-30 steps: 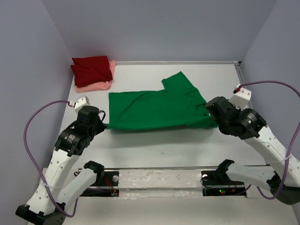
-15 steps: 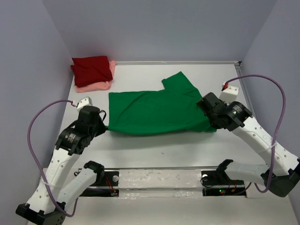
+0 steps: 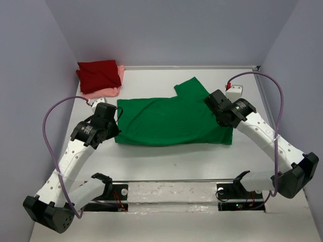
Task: Fold and stack the t-shirts
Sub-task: Fold the flattened tshirt in 1/3 of the way
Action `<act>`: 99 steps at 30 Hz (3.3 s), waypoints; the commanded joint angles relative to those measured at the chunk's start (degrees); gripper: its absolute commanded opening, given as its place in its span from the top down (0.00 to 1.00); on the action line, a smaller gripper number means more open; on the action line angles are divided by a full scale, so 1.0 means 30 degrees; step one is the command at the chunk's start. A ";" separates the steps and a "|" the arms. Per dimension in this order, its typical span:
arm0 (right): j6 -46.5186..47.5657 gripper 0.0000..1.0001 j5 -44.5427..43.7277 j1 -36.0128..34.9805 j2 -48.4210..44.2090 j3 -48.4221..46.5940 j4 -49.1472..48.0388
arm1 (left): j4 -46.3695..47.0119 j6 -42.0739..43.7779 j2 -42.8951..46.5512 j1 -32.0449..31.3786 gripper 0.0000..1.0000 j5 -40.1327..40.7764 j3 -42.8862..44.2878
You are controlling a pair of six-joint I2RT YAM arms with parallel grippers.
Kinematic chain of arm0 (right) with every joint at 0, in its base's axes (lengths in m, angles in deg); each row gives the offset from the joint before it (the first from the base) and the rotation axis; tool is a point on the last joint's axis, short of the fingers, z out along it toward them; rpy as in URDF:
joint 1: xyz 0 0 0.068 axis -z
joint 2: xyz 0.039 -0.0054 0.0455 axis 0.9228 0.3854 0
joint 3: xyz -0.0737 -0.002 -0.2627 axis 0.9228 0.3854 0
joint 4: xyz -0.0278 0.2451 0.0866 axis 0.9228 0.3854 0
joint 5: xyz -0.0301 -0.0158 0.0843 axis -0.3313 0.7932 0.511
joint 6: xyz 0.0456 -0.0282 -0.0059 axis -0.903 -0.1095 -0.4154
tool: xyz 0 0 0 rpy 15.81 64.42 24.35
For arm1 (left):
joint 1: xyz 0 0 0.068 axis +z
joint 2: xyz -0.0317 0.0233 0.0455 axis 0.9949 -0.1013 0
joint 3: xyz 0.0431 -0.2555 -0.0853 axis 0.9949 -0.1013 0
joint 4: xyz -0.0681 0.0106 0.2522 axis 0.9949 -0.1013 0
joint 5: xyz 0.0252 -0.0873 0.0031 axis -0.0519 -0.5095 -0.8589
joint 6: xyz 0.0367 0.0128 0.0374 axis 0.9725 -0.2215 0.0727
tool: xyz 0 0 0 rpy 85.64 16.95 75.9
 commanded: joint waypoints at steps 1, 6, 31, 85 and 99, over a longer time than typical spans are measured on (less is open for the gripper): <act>0.1504 1.00 -0.0131 0.0484 0.0724 -0.1133 -0.1552 | 0.0646 0.0256 -0.1002 -0.0073 1.00 0.0242 0.0919; 0.2737 1.00 0.0278 0.1275 0.1633 -0.1689 -0.2315 | 0.0529 -0.0183 -0.2290 -0.0102 1.00 0.1121 0.1533; 0.5316 1.00 0.2300 0.2153 0.5032 -0.2774 -0.3810 | 0.0206 -0.0916 -0.9264 -0.0072 1.00 0.3201 0.4288; 0.6459 1.00 0.3090 0.5669 1.0424 -0.5441 -0.5040 | 0.1877 0.0285 -1.1784 0.1890 1.00 0.3172 0.4288; 0.6518 1.00 0.3325 0.6021 1.1623 -0.5674 -0.5245 | 0.2697 -0.0329 -1.2252 0.1949 0.95 0.3229 0.3789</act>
